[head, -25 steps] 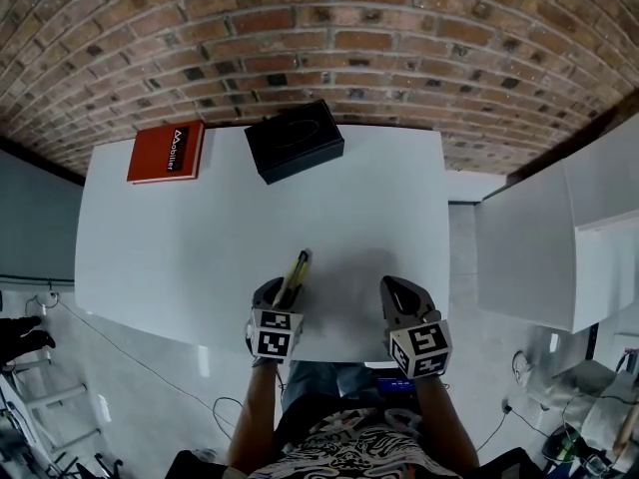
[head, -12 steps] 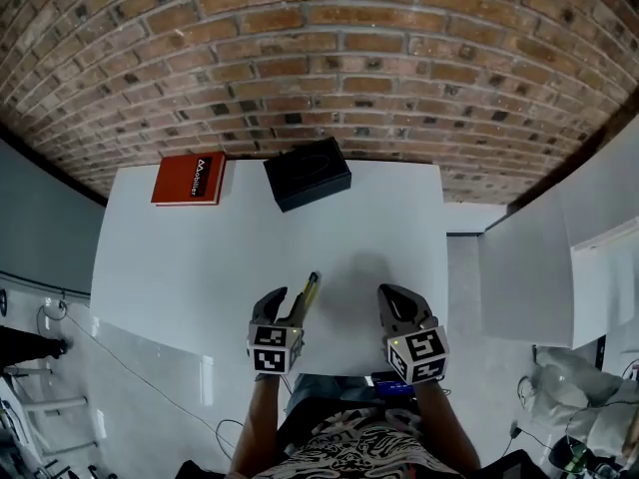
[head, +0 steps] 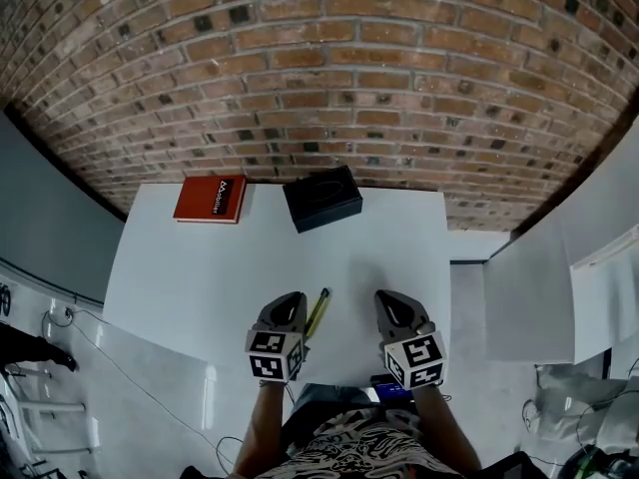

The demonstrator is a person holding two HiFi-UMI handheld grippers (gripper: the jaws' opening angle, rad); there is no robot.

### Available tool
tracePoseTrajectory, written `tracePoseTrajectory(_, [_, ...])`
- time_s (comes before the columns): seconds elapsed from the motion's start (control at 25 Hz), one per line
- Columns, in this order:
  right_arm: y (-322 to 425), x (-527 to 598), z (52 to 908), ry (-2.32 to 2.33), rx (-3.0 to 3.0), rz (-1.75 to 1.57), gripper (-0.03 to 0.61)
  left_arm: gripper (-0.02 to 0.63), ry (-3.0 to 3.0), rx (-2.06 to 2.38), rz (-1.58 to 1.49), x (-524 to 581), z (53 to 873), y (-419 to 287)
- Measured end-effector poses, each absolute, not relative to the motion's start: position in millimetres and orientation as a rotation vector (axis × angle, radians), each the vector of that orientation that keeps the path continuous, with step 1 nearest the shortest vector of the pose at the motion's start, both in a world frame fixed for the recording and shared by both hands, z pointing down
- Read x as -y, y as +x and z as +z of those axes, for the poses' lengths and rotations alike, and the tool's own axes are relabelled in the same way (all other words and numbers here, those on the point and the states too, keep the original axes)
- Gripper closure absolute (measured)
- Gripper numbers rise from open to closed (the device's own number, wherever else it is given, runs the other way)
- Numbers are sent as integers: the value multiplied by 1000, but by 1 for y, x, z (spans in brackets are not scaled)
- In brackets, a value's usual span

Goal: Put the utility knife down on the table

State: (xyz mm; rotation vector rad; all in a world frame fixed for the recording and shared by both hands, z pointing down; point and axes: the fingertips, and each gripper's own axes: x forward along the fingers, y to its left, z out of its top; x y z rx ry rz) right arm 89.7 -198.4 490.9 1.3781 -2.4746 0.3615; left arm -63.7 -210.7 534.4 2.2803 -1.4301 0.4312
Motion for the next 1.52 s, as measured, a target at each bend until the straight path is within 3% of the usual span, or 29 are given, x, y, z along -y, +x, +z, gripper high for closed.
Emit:
tracePoseTrajectory(0.4, [74, 202, 453, 1388, 2552, 252, 578, 595, 2320, 1466, 155, 215, 462, -74])
tracePoseTrajectory(1.52, [65, 194, 460, 1364, 2553, 262, 578, 595, 2270, 1457, 193, 204, 481, -88])
